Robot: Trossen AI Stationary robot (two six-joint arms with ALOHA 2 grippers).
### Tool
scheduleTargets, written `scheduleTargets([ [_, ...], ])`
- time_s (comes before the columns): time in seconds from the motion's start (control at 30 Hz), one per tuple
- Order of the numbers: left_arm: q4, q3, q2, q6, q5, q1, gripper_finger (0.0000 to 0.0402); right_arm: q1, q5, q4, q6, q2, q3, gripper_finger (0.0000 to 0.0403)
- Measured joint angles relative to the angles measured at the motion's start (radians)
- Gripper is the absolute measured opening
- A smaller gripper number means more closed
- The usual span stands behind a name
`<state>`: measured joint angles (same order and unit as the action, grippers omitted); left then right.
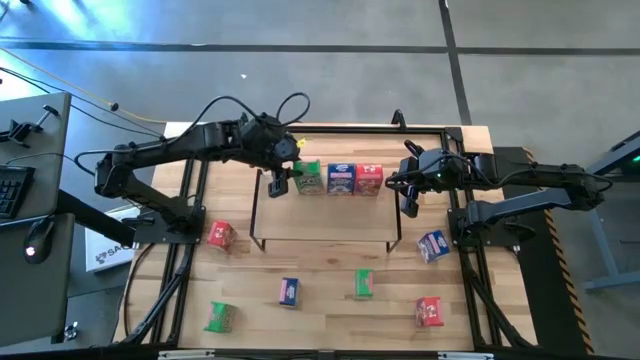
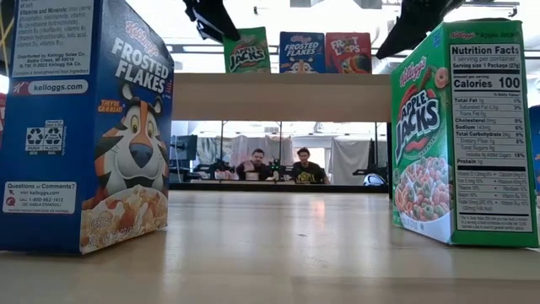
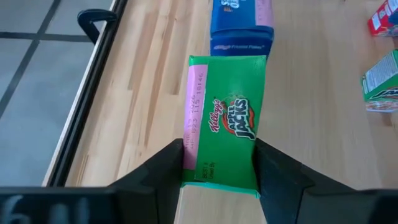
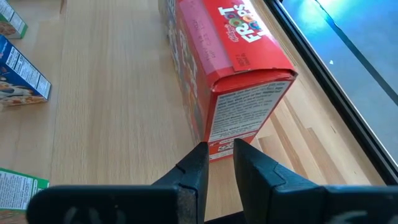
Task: Stack cereal on shelf
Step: Put the top green box cereal on the shelf
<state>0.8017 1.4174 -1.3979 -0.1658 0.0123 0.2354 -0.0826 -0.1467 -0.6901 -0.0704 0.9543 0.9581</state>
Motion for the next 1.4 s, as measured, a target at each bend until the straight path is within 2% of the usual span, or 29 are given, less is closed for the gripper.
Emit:
scheduleTargets([
  [0.17,0.001,0.0,0.0,-0.001,-0.047,-0.011,0.0178,0.0,0.0,0.0,0.001,0.0,0.0,0.0064],
  [0.73,-0.012,0.0,0.003,-0.02,-0.051,-0.016,0.0225,0.0,0.0,0.0,0.003,0.0,0.0,0.0064],
  [1.03,-0.03,0.001,0.111,-0.018,-0.063,-0.03,0.0225,0.0,0.0,-0.001,0.008,0.0,0.0,0.0064],
  [1.13,0.016,-0.023,0.147,0.027,-0.07,-0.038,0.0213,0.0,0.0,-0.002,0.008,0.0,0.0,0.0064],
  [1.27,0.008,-0.179,0.183,0.096,-0.127,-0.047,0.0165,0.0,0.0,-0.009,0.012,0.0,0.0,0.0064],
  [1.4,-0.147,-0.35,0.219,0.125,-0.161,-0.044,0.0112,0.0,0.0,-0.007,0.034,0.0,0.0,0.0064],
])
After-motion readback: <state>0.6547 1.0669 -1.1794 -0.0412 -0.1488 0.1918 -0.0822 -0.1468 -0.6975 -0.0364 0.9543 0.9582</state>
